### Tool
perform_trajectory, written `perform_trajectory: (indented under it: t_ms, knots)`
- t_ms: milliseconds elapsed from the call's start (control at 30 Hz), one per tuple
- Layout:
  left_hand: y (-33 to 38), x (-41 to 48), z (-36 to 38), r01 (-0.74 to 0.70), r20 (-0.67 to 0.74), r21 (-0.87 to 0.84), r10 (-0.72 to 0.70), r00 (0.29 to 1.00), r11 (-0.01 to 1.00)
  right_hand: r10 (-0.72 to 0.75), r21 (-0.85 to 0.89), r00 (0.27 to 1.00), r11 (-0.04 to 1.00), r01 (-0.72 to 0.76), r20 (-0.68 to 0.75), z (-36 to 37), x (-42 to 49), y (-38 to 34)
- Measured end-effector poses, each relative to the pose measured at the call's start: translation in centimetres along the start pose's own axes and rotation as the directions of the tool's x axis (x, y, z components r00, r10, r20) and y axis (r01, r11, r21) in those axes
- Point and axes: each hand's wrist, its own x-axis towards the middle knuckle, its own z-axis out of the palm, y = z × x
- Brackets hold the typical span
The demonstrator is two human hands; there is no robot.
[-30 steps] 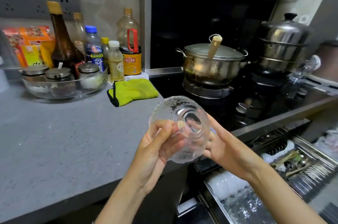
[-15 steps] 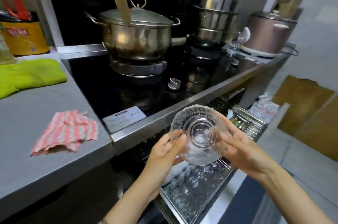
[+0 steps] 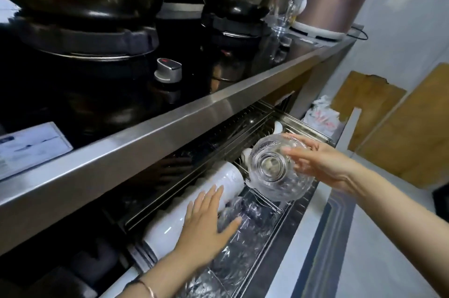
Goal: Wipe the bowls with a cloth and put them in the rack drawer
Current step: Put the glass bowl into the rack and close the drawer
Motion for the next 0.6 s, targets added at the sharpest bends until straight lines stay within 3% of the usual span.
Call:
perform_trajectory:
  t_ms: [233,600]
  knots:
    - [-2.2,3.7,3.9,-0.028,0.025,0.264,0.022,0.999,0.964,0.117,-0.223,0.992,0.967,-0.123,-0.041,-0.2,6.6,2.5]
    - [-3.2,4.2,5.7,-0.032,-0.058,0.271,0.049,0.997,0.962,0.299,-0.522,0.954,0.812,-0.259,-0.008,-0.4,12.2,5.2]
